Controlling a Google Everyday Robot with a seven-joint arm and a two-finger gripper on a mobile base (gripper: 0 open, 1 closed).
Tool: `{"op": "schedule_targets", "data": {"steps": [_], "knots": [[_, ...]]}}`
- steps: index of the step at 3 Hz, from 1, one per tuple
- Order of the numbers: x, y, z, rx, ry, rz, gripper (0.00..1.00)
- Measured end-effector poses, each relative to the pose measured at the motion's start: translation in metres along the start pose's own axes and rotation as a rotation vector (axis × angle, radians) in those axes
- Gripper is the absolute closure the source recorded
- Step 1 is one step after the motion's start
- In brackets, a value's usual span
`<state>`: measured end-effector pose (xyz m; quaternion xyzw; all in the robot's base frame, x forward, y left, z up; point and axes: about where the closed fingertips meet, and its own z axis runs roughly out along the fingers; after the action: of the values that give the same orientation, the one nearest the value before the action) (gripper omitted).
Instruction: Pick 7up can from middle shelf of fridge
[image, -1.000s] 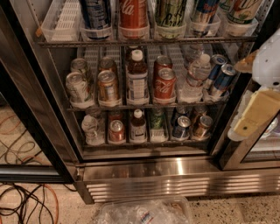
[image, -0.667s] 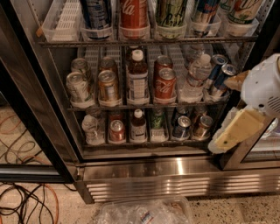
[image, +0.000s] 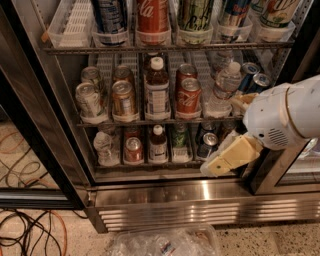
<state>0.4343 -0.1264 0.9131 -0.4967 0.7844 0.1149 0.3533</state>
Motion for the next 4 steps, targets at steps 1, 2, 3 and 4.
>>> {"op": "schedule_targets", "data": {"steps": [1,2,3,4], "knots": [[0.000,0.000,0.000,0.001,0.000,-0.001,0.00],[-0.003,0.001,0.006,0.011,-0.052,0.018,0.00],[-0.013,0.018,0.029,0.034,-0.155,0.069,0.00],[-0.024,0.042,0.069,0.059,-0.255,0.088,0.00]]}}
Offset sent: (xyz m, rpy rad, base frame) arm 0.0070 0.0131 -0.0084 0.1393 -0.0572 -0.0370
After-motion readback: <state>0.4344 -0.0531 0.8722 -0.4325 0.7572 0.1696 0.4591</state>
